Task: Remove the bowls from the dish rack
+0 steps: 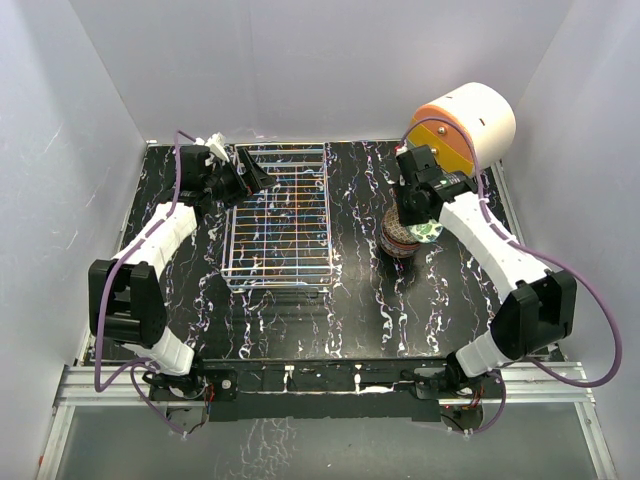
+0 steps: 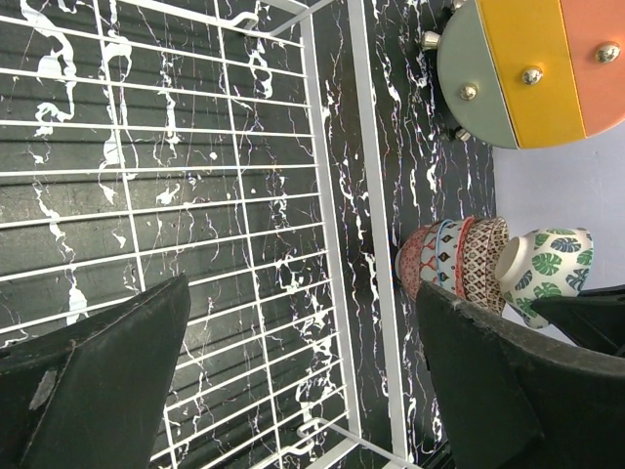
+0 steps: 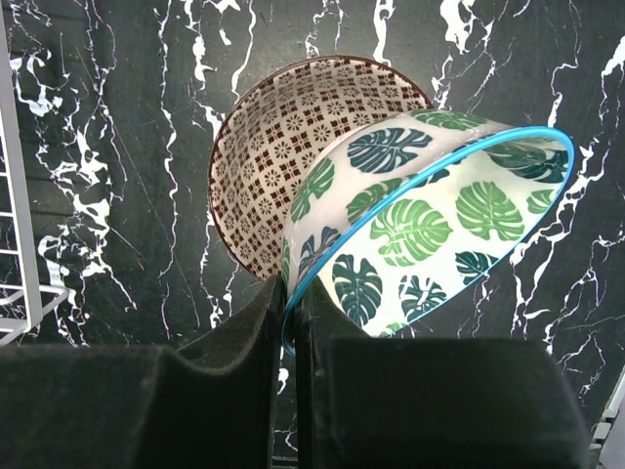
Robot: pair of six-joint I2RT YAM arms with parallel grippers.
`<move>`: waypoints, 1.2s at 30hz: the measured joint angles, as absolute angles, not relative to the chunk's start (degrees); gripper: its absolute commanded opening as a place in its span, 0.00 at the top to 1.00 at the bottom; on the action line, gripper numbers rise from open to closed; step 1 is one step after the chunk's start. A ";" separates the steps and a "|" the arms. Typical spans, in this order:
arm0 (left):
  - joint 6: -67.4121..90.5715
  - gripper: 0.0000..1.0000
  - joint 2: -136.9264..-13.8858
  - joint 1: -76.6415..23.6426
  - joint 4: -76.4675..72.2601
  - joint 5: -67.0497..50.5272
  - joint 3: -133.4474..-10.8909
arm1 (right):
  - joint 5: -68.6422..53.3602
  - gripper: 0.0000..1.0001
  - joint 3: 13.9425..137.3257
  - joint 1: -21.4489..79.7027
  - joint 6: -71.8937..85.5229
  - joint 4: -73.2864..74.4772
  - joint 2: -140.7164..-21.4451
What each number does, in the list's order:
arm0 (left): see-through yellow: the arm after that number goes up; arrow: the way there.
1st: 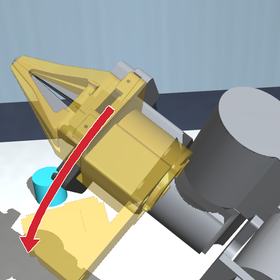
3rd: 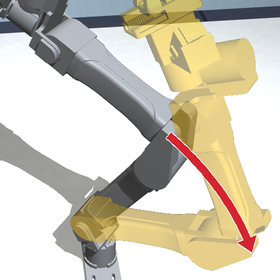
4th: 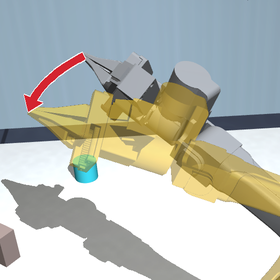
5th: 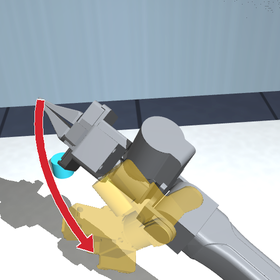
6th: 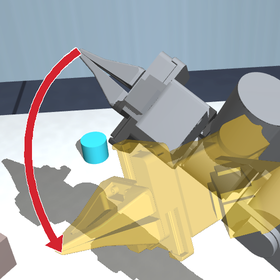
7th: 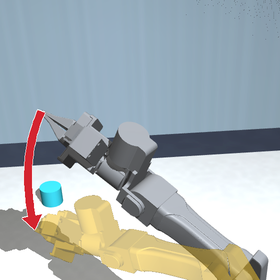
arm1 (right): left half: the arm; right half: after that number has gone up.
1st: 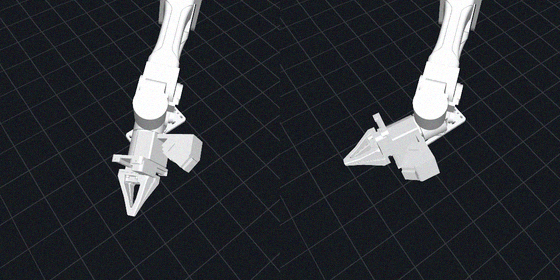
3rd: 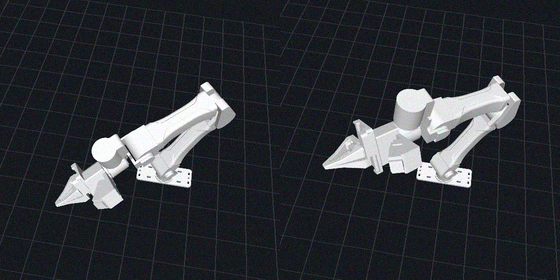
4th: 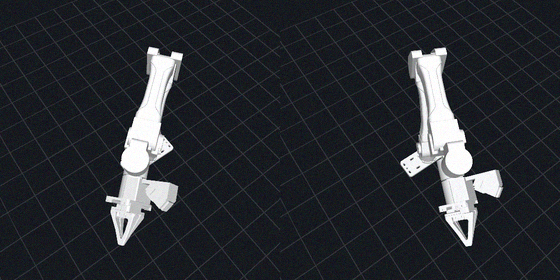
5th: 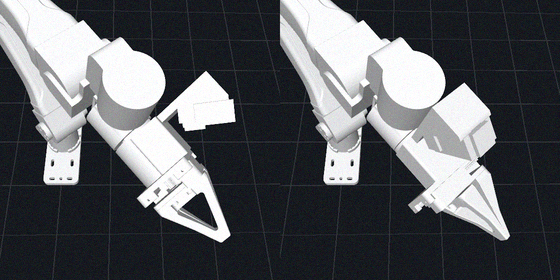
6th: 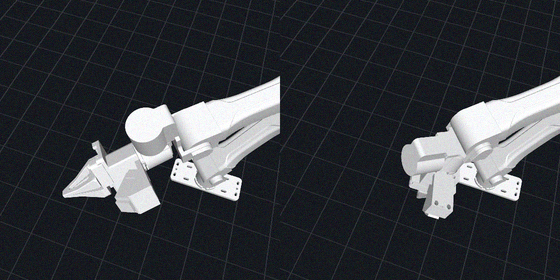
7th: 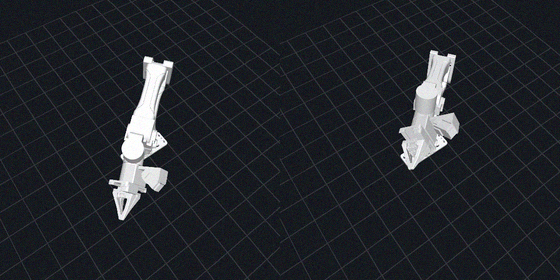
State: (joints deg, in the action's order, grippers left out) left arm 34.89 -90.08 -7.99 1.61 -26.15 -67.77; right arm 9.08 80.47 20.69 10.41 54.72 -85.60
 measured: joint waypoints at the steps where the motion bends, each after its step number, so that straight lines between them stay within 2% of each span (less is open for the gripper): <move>1: 34.89 0.03 -90.13 -7.99 1.58 -26.15 -67.77 | 9.13 0.92 80.47 20.78 10.39 54.52 -85.89; 15: 34.89 0.03 -90.59 -7.99 1.74 -26.61 -67.77 | 10.00 0.91 83.20 22.17 9.93 53.41 -90.80; 27: 34.89 0.03 -90.61 -7.70 1.80 -27.27 -67.77 | 10.87 0.71 83.72 23.90 9.28 53.36 -92.42; 36: 34.89 0.03 -90.70 -7.29 1.80 -27.70 -67.77 | 12.19 0.70 84.03 25.10 9.50 52.62 -92.40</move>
